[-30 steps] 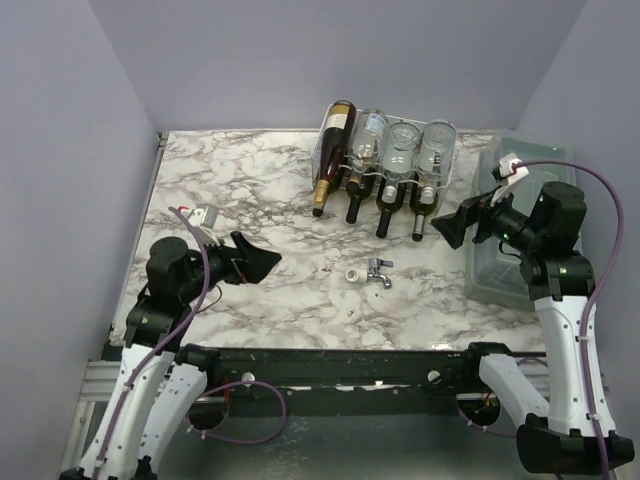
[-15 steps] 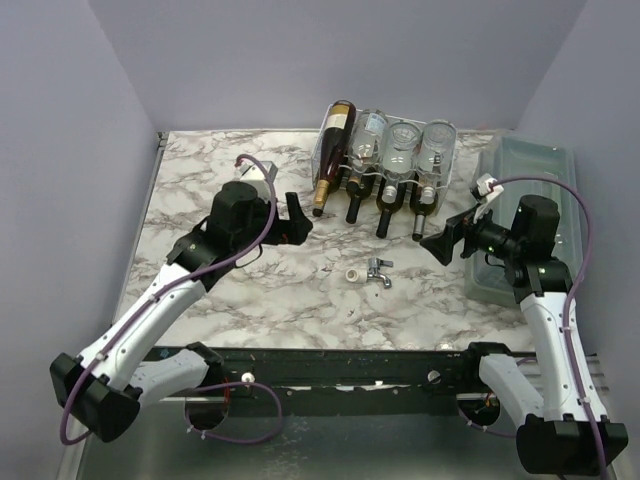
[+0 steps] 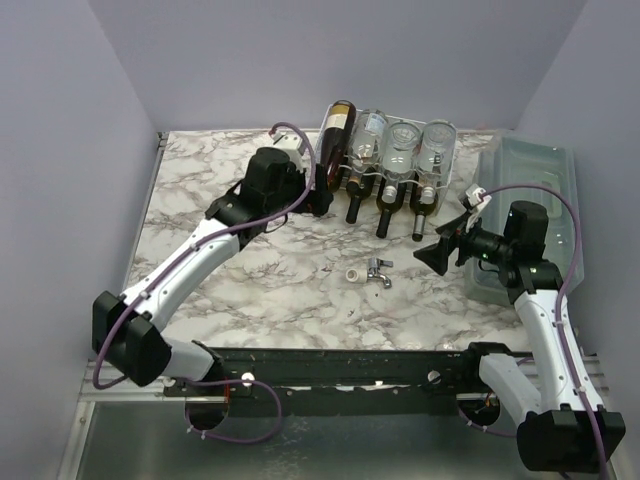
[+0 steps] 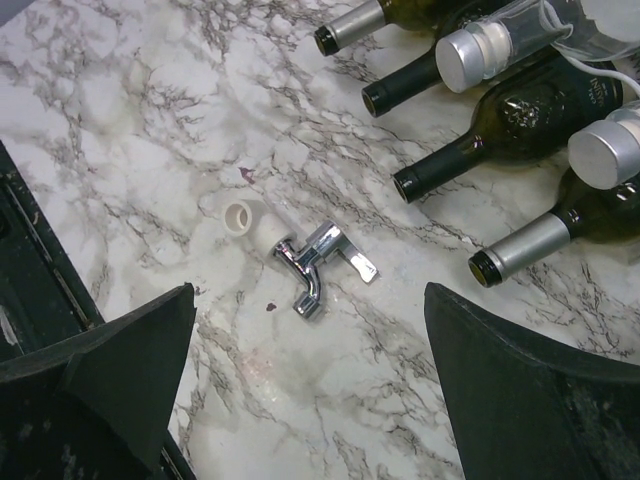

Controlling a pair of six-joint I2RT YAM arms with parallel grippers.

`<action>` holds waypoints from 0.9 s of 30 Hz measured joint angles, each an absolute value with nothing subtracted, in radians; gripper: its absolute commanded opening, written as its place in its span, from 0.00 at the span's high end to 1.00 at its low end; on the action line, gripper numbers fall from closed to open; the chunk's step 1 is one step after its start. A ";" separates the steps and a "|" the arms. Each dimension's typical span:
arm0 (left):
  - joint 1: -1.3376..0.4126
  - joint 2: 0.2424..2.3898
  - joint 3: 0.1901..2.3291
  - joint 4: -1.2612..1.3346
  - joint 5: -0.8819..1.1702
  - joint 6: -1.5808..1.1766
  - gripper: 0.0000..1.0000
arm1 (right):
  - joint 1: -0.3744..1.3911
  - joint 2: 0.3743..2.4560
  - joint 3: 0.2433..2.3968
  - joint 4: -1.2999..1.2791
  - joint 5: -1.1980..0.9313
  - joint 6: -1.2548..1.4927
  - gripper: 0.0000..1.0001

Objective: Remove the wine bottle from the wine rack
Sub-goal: Pick up the wine bottle from the wine rack.

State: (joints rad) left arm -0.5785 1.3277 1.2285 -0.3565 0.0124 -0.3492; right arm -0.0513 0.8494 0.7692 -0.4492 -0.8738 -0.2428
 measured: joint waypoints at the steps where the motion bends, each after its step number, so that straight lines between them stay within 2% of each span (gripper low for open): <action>1: -0.579 1.360 1.251 -0.349 0.010 -0.342 0.06 | -0.051 0.849 0.769 -0.452 -0.880 -0.249 0.00; 12: -0.576 1.703 1.473 -0.299 -0.033 -0.263 0.18 | -0.051 0.823 0.769 -0.469 -0.884 -0.283 0.00; 16: -0.556 1.770 1.499 -0.271 -0.034 -0.249 0.26 | -0.051 0.822 0.769 -0.470 -0.882 -0.289 0.00; 27: -0.482 1.868 1.504 -0.224 0.055 -0.253 0.34 | -0.051 0.821 0.769 -0.472 -0.876 -0.290 0.00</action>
